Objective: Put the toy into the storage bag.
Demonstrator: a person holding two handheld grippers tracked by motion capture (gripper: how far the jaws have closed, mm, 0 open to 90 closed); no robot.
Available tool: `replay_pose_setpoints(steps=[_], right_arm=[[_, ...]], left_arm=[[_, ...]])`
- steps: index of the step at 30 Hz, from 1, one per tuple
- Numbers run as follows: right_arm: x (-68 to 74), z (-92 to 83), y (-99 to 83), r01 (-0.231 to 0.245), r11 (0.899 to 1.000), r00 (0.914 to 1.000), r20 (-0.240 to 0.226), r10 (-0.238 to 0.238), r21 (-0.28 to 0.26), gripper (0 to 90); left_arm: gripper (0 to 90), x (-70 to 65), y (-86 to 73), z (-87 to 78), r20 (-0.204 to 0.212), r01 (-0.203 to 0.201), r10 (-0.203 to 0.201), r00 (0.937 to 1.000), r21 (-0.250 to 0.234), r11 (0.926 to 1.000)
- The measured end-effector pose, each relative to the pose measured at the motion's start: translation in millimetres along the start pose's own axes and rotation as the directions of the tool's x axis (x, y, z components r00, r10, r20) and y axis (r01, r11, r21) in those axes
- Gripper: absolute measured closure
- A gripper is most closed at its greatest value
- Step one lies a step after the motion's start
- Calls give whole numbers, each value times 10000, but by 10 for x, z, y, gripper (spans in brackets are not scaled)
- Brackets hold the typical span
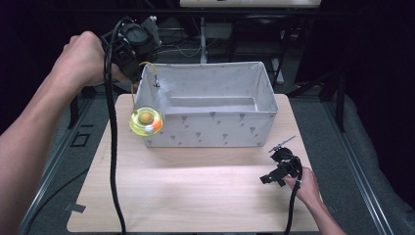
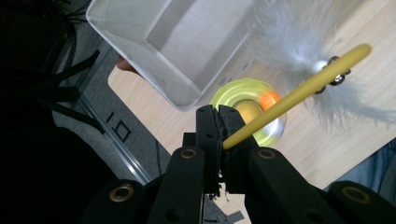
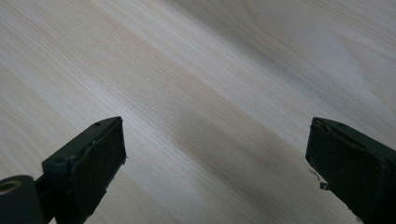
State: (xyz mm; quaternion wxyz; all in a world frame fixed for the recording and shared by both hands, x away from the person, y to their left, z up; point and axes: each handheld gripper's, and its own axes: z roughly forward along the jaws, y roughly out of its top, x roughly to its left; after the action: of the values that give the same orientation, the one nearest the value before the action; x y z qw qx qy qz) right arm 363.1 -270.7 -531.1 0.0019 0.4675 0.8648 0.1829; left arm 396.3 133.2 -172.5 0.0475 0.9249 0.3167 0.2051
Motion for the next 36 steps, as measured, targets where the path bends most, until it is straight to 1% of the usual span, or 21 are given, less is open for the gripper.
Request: replay_pose_setpoints(steps=[1,3,4,6,7,10,12,13,17,18,19,20,21,22,23,25,28,31,33,35,36], right_arm=[[-1,0,-1,-7,10000,10000,-1,7,-6,45],[-3,4,-2,10,10000,10000,-9,-10,-31,45],[-3,4,-2,10,10000,10000,-9,-10,-31,45],[-1,7,-1,14,10000,10000,-1,-14,-24,45],[2,7,-2,-34,10000,10000,12,34,-24,45],[0,10,-1,27,10000,10000,31,-27,4,45],[-4,16,-1,130,9999,9999,42,-130,15,46],[4,25,-5,34,10000,10000,19,-34,-79,45],[2,20,-2,94,10000,10000,11,-94,19,46],[2,20,-2,84,10000,10000,22,-84,20,45],[6,22,-5,13,10000,10000,-34,-14,-35,46],[5,23,-5,40,10000,10000,31,-40,-38,46],[1,21,-3,107,9999,9999,11,-107,-11,46],[2,21,-3,109,9999,9999,12,-109,-13,46],[3,20,-3,106,9999,9999,-50,-106,-13,45],[3,21,-2,106,9999,9999,-55,-106,-17,46],[3,25,-5,64,10000,10000,12,-64,-60,46],[3,26,-5,56,10000,10000,27,-56,-70,46],[3,27,-5,58,10000,10000,29,-58,-76,45],[-1,23,-3,108,9999,9999,22,-108,-11,46],[-1,23,-3,110,9999,9999,33,-110,-7,46]], left_arm=[[876,12,6,-5,2,-11,11,10000,90,10000],[876,31,11,-18,50,99,-99,9999,81,9999],[876,43,17,-28,-5,82,-82,10000,115,9999],[876,60,30,-56,20,107,-107,9999,44,9999],[876,60,35,-63,-26,117,-116,9999,49,9999],[876,73,63,-91,-169,143,-142,9998,27,9999],[876,83,83,-102,-175,112,-111,9998,47,9999],[876,88,90,-104,-209,129,-128,9997,64,9999],[876,118,122,-118,-297,257,-256,9992,10,9997],[876,131,130,-126,-277,239,-239,9993,3,9997],[876,140,137,-130,-295,328,-329,9990,-50,9994],[876,155,147,-134,-406,346,-346,9986,-8,9994],[876,169,153,-136,-405,357,-358,9985,-30,9994],[876,183,159,-139,-406,467,-471,9981,-86,9989],[877,197,169,-138,-500,453,-453,9977,-5,9990],[877,224,180,-148,-482,532,-535,9974,-77,9986],[877,254,205,-162,-589,574,-580,9966,-112,9983],[877,285,237,-173,-803,663,-667,9945,-67,9978],[876,304,259,-182,-813,687,-691,9943,-70,9976],[877,309,279,-194,-1072,642,-656,9921,-167,9978],[877,317,289,-197,-1071,650,-657,9921,-106,9978]])
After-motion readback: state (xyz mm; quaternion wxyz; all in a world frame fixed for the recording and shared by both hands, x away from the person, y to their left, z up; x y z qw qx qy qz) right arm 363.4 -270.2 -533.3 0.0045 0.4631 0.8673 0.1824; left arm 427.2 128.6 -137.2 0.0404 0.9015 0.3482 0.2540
